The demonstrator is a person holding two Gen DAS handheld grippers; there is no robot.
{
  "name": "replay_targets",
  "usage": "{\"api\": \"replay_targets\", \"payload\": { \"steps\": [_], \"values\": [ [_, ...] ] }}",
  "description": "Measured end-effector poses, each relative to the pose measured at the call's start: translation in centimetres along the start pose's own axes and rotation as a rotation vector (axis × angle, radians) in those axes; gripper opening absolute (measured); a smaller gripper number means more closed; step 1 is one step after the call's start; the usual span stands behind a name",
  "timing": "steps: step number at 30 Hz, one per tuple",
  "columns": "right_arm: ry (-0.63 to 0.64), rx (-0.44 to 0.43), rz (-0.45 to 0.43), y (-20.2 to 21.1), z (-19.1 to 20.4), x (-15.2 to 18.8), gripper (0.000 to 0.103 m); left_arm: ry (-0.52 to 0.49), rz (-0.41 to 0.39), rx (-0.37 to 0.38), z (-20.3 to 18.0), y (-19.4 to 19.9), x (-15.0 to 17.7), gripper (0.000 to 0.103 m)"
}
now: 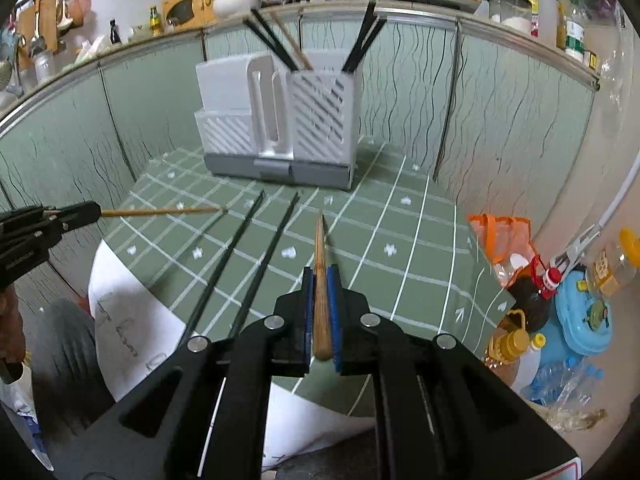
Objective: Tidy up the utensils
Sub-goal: 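Lift both wooden chopsticks and carry them up over the white holder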
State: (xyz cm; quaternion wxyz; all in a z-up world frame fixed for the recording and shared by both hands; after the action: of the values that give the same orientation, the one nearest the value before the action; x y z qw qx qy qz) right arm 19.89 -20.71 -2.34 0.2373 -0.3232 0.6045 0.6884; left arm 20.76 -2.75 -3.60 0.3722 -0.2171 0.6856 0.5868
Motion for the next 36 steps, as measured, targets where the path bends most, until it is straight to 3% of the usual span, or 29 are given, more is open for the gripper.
{"api": "replay_targets", "payload": {
  "steps": [19, 36],
  "values": [
    [-0.010, -0.039, -0.137, 4.1, -0.9, -6.8, 0.007, -0.005, -0.080, 0.015, 0.3, 2.9, -5.4, 0.008],
    [-0.012, -0.074, -0.150, 5.3, -2.5, -10.5, 0.007, -0.053, -0.080, 0.109, -0.7, 3.5, -9.7, 0.008]
  ]
}}
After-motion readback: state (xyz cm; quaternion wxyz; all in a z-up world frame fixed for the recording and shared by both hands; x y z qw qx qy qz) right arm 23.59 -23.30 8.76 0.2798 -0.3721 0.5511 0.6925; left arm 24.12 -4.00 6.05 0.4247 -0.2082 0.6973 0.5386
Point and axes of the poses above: each gripper's, at about its wrist camera, not at the fingertips, and y roughly against the way its jaws point, z to its left, x to its underside, the point moved 8 cm from there along -y, roughly the way its jaws point, and after that the axes turned 1 degree about y, right-handed, at the moved point
